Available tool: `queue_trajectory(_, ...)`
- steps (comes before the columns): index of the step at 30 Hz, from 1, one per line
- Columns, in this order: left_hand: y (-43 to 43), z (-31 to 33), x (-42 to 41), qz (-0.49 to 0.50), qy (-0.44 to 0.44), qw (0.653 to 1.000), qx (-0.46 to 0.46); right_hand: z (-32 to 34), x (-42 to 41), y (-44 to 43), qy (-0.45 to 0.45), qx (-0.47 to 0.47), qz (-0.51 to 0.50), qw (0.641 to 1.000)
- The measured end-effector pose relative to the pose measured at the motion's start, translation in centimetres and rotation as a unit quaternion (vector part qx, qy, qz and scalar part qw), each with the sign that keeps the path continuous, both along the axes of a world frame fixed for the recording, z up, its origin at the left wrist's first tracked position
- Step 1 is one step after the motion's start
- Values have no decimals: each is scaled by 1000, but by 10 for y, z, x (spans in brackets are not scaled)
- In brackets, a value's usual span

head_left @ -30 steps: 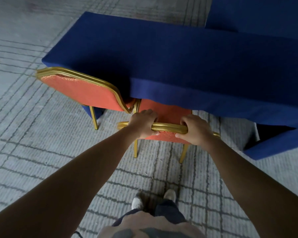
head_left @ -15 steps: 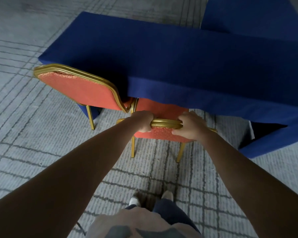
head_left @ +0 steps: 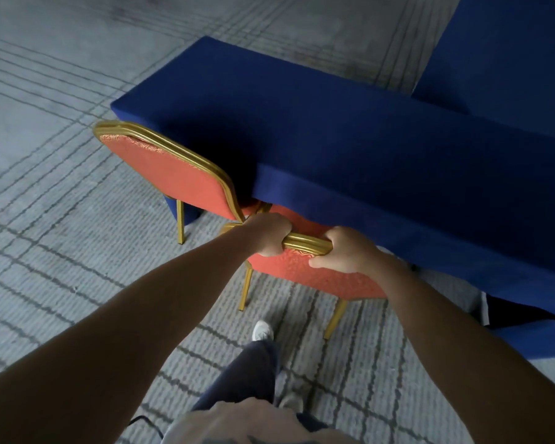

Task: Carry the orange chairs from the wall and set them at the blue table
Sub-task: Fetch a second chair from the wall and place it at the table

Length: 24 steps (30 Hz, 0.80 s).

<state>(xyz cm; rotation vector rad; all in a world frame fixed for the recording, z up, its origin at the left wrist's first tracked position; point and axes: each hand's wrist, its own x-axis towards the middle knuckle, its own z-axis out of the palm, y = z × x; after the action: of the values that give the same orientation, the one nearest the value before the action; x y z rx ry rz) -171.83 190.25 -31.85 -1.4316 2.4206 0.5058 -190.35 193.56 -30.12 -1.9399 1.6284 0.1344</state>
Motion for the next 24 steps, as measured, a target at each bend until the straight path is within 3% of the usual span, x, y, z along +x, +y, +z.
queue_trajectory(14, -95, 42, -17, -37, 78, 996, -11, 47, -15, -85, -44, 43, -79, 995)
queue_trajectory(24, -123, 61, -15, -58, 118, 990, -39, 74, -12, -107, -14, -20, -83, 996)
